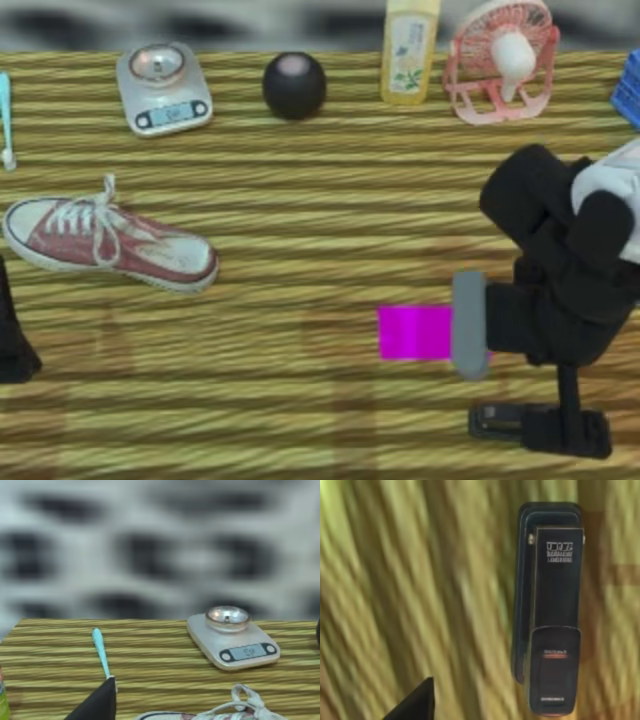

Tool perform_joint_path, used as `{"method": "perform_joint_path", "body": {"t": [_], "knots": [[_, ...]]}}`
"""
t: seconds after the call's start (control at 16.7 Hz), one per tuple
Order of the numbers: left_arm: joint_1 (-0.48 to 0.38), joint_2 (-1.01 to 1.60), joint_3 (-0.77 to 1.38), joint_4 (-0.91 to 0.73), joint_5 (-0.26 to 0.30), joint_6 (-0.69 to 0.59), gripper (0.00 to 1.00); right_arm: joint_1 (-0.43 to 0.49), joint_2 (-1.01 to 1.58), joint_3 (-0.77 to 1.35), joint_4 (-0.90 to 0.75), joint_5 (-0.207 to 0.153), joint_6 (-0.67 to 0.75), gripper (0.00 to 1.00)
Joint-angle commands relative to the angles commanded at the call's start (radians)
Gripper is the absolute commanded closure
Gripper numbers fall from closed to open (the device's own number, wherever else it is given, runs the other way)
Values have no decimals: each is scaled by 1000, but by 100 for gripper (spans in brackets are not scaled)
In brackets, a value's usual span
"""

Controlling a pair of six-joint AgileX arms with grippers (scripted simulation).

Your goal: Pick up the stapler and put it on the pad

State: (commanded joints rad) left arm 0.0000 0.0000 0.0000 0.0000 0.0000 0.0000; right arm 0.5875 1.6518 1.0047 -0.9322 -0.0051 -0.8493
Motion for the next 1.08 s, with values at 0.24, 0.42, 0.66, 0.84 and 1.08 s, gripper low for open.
{"method": "perform_joint_path", "body": {"t": [0.24,0.42,0.66,0.84,1.08], "knots": [[0,0,0,0,0,0,0,3,93,-108,216,0,5,0],[0,0,0,0,0,0,0,5,137,-158,299,0,6,0],[0,0,0,0,0,0,0,5,141,-162,306,0,6,0],[0,0,0,0,0,0,0,5,141,-162,306,0,6,23],[0,0,0,0,0,0,0,5,141,-162,306,0,6,53]]}}
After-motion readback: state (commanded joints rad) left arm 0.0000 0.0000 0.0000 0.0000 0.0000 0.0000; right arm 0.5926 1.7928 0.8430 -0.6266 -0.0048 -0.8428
